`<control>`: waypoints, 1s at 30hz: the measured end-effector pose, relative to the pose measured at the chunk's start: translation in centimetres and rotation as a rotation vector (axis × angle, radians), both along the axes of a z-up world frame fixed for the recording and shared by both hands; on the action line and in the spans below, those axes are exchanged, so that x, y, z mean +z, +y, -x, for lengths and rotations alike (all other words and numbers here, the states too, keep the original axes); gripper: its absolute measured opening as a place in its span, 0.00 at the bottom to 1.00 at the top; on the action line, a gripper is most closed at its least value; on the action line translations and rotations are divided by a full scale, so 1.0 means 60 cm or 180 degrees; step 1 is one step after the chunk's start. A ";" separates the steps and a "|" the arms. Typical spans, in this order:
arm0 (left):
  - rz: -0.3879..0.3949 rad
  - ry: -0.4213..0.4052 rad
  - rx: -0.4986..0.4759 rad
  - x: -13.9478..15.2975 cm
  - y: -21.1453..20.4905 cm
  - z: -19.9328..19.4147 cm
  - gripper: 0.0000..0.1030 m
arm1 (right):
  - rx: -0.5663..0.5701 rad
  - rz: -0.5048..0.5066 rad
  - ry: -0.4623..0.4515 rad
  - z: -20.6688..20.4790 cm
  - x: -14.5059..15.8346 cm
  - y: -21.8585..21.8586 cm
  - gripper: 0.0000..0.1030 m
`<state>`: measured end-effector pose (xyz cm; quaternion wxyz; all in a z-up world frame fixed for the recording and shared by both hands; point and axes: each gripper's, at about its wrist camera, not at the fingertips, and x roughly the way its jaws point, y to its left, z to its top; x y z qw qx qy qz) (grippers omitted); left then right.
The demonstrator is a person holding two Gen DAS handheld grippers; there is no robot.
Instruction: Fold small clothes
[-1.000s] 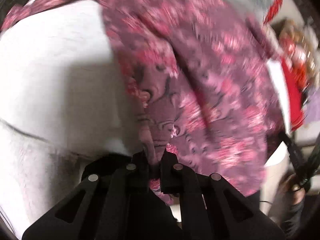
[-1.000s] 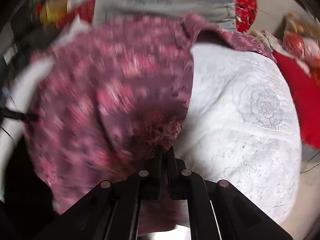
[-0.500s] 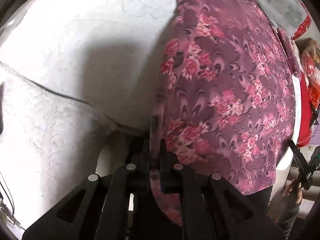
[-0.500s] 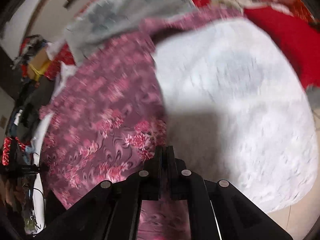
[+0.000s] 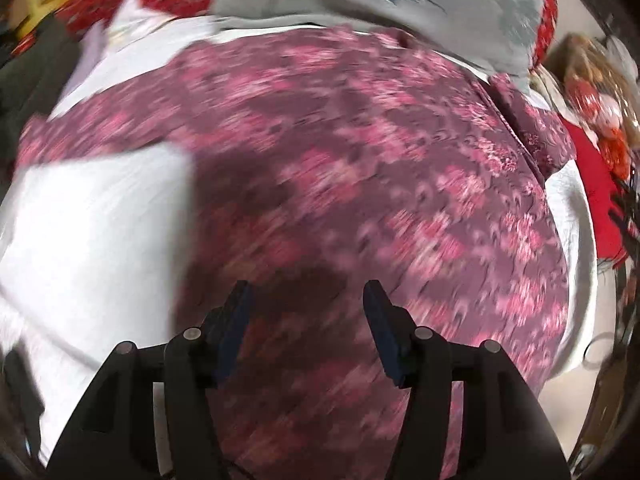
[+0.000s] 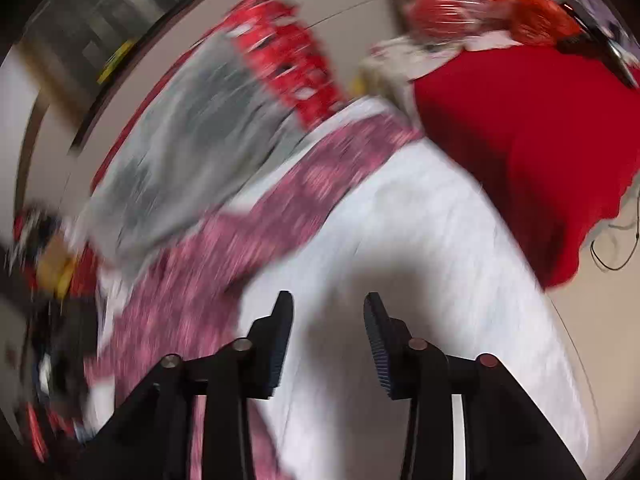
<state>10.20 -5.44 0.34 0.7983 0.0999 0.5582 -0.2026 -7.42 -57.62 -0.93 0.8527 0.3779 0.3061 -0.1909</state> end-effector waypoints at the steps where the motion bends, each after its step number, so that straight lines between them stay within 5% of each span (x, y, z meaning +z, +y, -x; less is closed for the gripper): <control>1: 0.0011 0.0003 -0.0033 -0.002 -0.014 -0.005 0.54 | -0.0159 -0.0027 0.0007 -0.018 -0.005 -0.036 0.45; 7: 0.0179 0.0125 -0.0087 -0.040 -0.100 -0.072 0.54 | -0.0820 -0.0416 -0.0010 -0.123 -0.071 -0.195 0.48; 12: 0.0244 -0.0012 -0.0100 -0.039 -0.141 -0.112 0.55 | -0.0937 -0.0375 0.0029 -0.213 -0.111 -0.228 0.48; 13: 0.0256 -0.0045 -0.0100 -0.035 -0.148 -0.120 0.55 | -0.0937 -0.0247 0.0019 -0.226 -0.109 -0.224 0.45; 15: 0.0302 -0.0077 -0.0091 -0.025 -0.156 -0.133 0.55 | -0.0832 0.0006 0.0081 -0.245 -0.098 -0.220 0.16; 16: 0.0330 -0.0100 -0.0079 -0.020 -0.158 -0.139 0.55 | -0.0759 0.0091 0.0072 -0.251 -0.091 -0.219 0.13; 18: 0.0394 -0.0184 -0.0018 -0.005 -0.160 -0.153 0.55 | -0.0724 0.0196 -0.0096 -0.237 -0.067 -0.226 0.04; 23: 0.0541 -0.0130 0.0204 -0.014 -0.150 -0.183 0.60 | -0.1232 0.0315 -0.0332 -0.139 -0.031 -0.282 0.04; 30: 0.0334 -0.0274 0.0188 -0.058 -0.165 -0.184 0.63 | -0.1575 0.0083 0.0013 -0.077 -0.075 -0.329 0.04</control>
